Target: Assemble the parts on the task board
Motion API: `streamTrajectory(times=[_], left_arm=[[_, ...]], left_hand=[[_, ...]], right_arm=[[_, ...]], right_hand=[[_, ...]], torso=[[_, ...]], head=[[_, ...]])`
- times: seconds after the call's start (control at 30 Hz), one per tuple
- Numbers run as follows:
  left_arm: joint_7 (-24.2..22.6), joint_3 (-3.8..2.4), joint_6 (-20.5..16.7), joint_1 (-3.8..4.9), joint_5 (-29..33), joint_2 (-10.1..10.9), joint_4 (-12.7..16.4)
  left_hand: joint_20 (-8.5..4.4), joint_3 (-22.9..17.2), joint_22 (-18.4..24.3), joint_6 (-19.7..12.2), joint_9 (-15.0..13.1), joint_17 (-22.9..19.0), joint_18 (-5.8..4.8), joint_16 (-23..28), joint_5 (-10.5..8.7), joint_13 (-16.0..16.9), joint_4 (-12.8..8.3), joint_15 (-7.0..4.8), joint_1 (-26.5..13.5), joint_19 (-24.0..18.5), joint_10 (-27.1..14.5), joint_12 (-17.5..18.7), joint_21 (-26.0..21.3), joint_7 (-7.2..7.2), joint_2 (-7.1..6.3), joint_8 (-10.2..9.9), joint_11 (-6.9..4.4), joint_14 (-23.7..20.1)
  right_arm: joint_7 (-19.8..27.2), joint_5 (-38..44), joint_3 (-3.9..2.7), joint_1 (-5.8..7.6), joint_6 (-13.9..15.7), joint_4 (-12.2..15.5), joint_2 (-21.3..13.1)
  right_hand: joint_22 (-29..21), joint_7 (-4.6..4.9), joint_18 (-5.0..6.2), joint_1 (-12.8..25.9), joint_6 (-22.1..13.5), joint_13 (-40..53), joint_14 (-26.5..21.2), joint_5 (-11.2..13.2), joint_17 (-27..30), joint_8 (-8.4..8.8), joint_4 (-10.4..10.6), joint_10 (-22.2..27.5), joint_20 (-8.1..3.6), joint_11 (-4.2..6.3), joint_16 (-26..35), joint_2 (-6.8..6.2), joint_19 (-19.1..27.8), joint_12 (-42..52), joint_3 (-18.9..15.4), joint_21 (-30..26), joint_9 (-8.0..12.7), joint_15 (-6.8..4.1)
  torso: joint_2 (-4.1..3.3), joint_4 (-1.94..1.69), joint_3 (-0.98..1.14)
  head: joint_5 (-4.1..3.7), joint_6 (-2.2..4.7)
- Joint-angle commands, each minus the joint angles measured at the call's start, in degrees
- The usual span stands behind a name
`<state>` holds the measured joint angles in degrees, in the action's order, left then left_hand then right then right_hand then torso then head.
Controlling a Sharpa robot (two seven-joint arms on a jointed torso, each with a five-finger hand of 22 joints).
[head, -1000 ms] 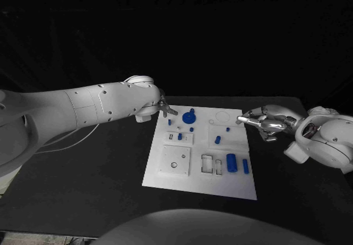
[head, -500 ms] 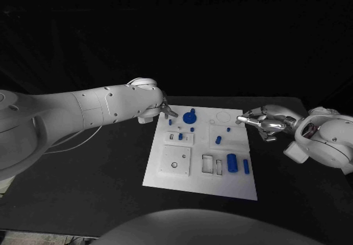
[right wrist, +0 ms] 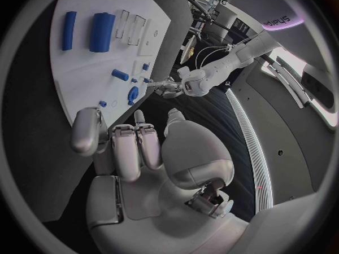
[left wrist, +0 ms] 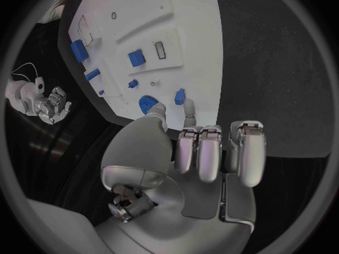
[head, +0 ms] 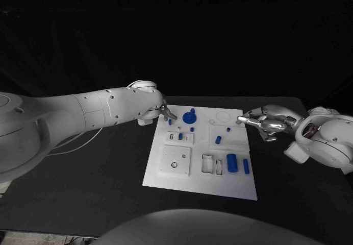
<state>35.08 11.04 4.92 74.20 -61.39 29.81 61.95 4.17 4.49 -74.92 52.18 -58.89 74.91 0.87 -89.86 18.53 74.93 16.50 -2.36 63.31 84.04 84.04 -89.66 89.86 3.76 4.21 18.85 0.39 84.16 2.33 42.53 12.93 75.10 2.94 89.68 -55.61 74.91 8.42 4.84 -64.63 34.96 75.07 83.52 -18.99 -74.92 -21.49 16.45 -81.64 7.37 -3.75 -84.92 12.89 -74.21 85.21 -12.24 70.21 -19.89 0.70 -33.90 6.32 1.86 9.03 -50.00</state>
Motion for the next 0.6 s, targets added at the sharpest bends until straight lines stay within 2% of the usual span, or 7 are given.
streamTrajectory(times=[0.03, 0.23, 0.6], left_arm=[[-0.9, -0.06, 0.8, -0.06, -0.3, -0.2, 0.2], [-1.3, -0.05, 0.9, -0.21, -0.3, -0.4, 0.2], [-1.7, 0.02, 1.3, -0.6, -0.1, -0.6, -0.4]], left_hand=[[-0.39, -0.1, -15.1, -0.4, -0.1, 15.1, -0.87, -0.1, 0.4, 15.1, -0.1, -0.36, 0.5, 6.0, 6.0, -0.3, 0.1, 0.02, -0.08, 0.3, -0.43, 5.8], [-0.37, -0.3, -15.1, -0.5, -0.2, 15.1, -0.87, -0.1, 0.9, 15.1, -0.1, -0.34, 1.3, 6.0, 6.0, -0.3, 0.1, 0.02, 0.27, 0.3, -0.41, 5.8], [-0.37, -1.0, -14.8, -0.6, -0.5, 15.1, -0.76, -0.1, 3.51, 15.1, -0.1, -0.35, 3.3, 5.6, 6.0, -0.3, -0.1, -0.06, 0.69, 0.3, -0.46, 5.8]], right_arm=[[0.3, 0.0, 0.0, -0.02, -1.2, 0.1, 0.0], [0.3, 0.0, 0.0, -0.02, -1.3, 0.2, 0.0], [0.0, 0.0, 0.0, -0.02, -1.4, 0.2, -0.1]], right_hand=[[8.7, 0.11, 0.04, -0.5, 0.4, 8.7, 0.2, -0.2, -7.6, 0.2, 0.0, -0.2, -0.15, 0.02, -0.3, -0.05, -0.1, 0.0, -0.3, 0.0, 0.1, 0.08], [8.7, 0.11, 0.06, -0.6, 0.4, 8.7, 0.1, -0.7, -7.6, 0.21, 0.0, -0.1, -0.15, 0.01, -0.3, 0.03, -0.1, 0.0, -0.2, -0.1, 0.1, 0.08], [8.6, 0.12, 0.12, -1.0, 0.5, 8.5, -0.1, -1.8, -7.4, 0.24, 0.0, 0.1, -0.14, 0.0, -0.2, 0.08, 0.2, -0.1, -0.2, -0.4, 0.2, 0.1]], torso=[[0.0, -0.06, 0.01], [-0.01, -0.03, -0.03], [-0.01, 0.05, -0.02]], head=[[0.06, 0.0], [0.14, 0.0], [0.12, 0.0]])
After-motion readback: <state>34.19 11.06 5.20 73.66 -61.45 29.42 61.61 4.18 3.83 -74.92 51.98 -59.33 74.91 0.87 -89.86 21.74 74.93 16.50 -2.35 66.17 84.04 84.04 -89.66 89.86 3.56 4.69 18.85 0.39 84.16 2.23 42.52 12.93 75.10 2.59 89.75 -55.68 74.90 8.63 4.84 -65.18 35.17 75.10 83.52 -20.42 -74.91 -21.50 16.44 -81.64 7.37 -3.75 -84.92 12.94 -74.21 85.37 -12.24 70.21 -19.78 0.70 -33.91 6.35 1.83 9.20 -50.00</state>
